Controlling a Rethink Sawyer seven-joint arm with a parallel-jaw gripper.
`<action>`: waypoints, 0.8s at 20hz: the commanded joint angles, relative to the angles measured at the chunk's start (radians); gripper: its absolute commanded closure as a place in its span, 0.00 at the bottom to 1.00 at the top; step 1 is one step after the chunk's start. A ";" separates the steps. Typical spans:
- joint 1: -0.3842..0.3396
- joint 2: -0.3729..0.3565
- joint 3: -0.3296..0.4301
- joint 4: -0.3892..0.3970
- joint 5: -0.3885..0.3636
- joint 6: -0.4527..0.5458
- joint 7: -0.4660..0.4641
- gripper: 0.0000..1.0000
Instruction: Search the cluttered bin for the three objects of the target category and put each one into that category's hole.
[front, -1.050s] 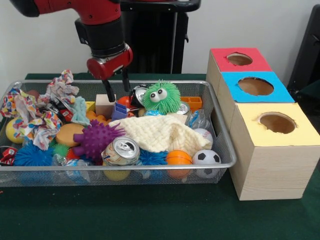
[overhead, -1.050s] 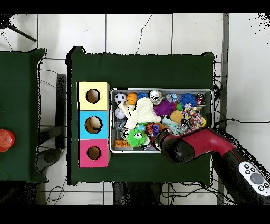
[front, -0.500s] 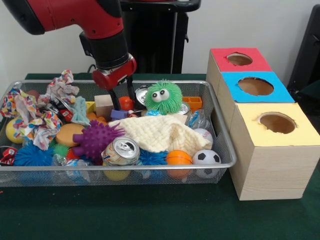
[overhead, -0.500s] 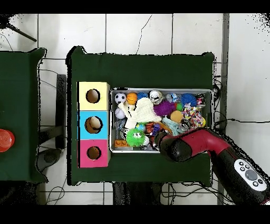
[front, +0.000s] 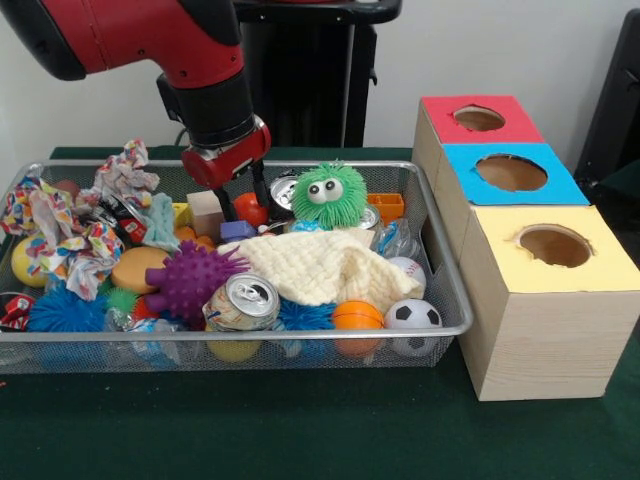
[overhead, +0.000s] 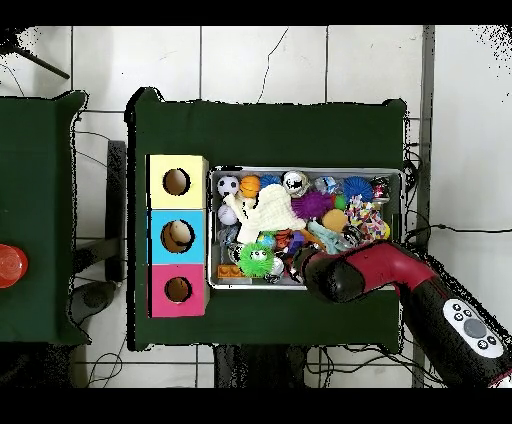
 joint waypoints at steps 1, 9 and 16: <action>0.020 0.058 -0.013 -0.149 -0.062 -0.030 -0.217 0.00; 0.026 0.016 0.018 -0.169 -0.049 -0.001 -0.263 0.00; 0.001 -0.020 0.082 -0.195 -0.011 0.022 -0.354 0.00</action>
